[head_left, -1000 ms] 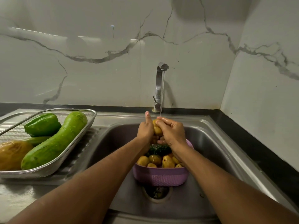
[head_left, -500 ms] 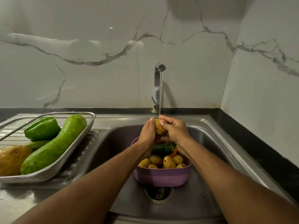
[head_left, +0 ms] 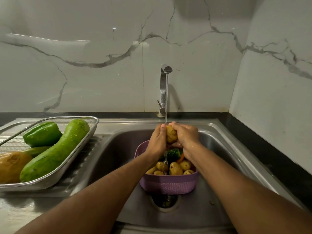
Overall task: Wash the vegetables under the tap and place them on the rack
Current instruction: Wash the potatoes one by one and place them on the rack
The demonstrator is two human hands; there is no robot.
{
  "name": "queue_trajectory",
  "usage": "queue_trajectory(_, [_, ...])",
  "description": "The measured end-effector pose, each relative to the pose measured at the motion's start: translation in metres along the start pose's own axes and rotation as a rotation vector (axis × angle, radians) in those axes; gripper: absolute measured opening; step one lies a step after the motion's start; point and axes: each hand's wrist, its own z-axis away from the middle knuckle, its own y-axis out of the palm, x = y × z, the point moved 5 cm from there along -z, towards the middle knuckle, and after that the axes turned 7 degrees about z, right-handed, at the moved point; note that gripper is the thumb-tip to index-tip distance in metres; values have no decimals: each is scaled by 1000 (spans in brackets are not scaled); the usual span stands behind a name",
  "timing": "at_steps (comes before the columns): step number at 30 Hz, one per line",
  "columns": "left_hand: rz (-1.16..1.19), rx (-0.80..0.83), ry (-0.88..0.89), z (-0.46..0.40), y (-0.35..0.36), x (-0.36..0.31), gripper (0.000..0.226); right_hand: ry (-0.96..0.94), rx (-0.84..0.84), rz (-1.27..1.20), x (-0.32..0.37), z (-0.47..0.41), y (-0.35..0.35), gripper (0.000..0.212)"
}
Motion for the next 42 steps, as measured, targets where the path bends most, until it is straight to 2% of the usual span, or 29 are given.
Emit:
queue_trajectory(6, [46, -76, -27, 1, -3, -6, 30, 18, 162, -26, 2, 1, 5, 21])
queue_trajectory(8, [-9, -69, 7, 1, -3, -9, 28, -14, 130, -14, 2, 4, 6, 17])
queue_trajectory(11, [-64, -62, 19, 2, -1, -10, 30, -60, 23, 48, -2, 3, 5, 25])
queue_trajectory(15, [-118, -47, 30, 3, 2, -9, 36, -24, -97, 69, -1, -1, -1, 25])
queue_trajectory(19, [-52, -80, -23, -1, 0, -5, 33, 20, 58, 61, -1, -2, -1, 23])
queue_trajectory(23, [79, -142, -131, -3, -9, -1, 43, 39, 242, -33, 0, -1, 4, 24])
queue_trajectory(25, [148, -162, -166, -3, -13, -4, 43, 33, 271, -84, 2, 0, 6, 23])
queue_trajectory(28, [125, -115, -145, -4, -13, -9, 39, 25, 211, -91, 2, -2, 4, 23])
queue_trajectory(32, [28, 56, -139, 0, -3, -11, 30, 65, 123, -66, -1, -6, -4, 24])
queue_trajectory(36, [42, 162, -169, 2, -1, -12, 21, 114, 112, -77, -5, -5, -11, 22])
queue_trajectory(39, [-39, 98, -139, -2, -3, -6, 20, 93, 128, -38, -4, -5, -11, 26])
queue_trajectory(42, [-10, -7, -138, -2, 0, -3, 21, 23, 122, 40, -2, -4, -10, 27])
